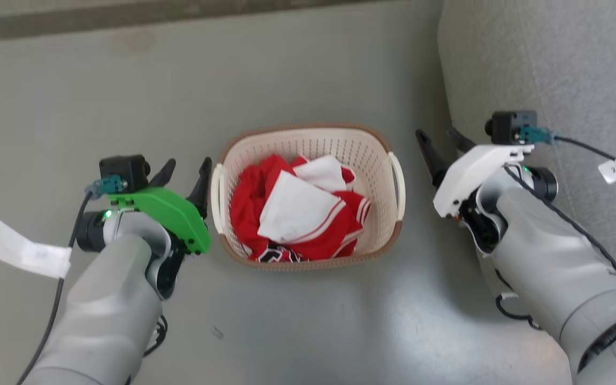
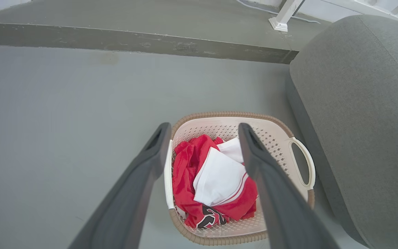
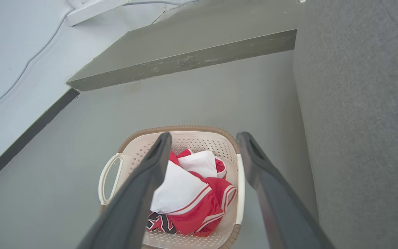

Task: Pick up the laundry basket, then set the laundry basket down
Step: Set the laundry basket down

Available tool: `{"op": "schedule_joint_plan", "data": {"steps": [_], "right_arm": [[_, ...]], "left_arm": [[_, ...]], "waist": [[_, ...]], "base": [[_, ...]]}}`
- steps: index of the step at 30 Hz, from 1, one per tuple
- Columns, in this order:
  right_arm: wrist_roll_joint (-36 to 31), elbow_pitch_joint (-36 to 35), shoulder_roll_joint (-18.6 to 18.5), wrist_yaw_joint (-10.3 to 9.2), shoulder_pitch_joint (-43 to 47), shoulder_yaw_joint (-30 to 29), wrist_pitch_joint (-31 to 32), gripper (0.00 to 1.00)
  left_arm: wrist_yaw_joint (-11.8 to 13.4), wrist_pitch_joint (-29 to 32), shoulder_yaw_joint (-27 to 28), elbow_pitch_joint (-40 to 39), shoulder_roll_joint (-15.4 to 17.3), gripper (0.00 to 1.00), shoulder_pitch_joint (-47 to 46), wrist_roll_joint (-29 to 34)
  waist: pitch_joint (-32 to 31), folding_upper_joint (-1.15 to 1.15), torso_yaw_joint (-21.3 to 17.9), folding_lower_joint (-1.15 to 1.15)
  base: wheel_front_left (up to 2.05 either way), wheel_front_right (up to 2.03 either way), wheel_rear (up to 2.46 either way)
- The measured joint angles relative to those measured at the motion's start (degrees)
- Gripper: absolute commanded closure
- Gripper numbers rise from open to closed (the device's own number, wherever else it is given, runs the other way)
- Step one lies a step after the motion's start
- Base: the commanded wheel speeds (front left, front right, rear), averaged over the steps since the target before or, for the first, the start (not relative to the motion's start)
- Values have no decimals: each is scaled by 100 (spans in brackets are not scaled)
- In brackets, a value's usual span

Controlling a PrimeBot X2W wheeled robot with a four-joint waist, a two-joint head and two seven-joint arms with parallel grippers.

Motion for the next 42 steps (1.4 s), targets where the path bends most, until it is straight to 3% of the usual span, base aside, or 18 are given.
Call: {"op": "schedule_joint_plan", "data": {"steps": [7,16,22,30,42], "right_arm": [[-14,-535,-171,0,296,-333,0,0],[-286,-1394,-288,-1,1133,-891,-1,0],[-414,-2004,-291,-18,1468,-1238,-1,0],[-1061,-3070,-434,-319,1924,-1736,-19,0],[-1771,-3979,-417,-626,2927,-2005,-25,0]], "left_arm": [[0,-1,125,-208,83,0,401,0],[18,-1,761,-798,304,0,1032,151],[170,-2,1083,-1343,417,0,1322,407],[403,-2,1558,-2139,412,0,1887,816],[633,-18,2035,-2930,344,0,2585,1260]], "waist": [[-519,0,63,0],[-1261,0,148,0],[-1598,0,177,0],[-1815,0,196,0],[-1844,0,181,0]], "base": [[0,0,0],[0,0,0],[0,0,0],[0,0,0],[0,0,0]]}}
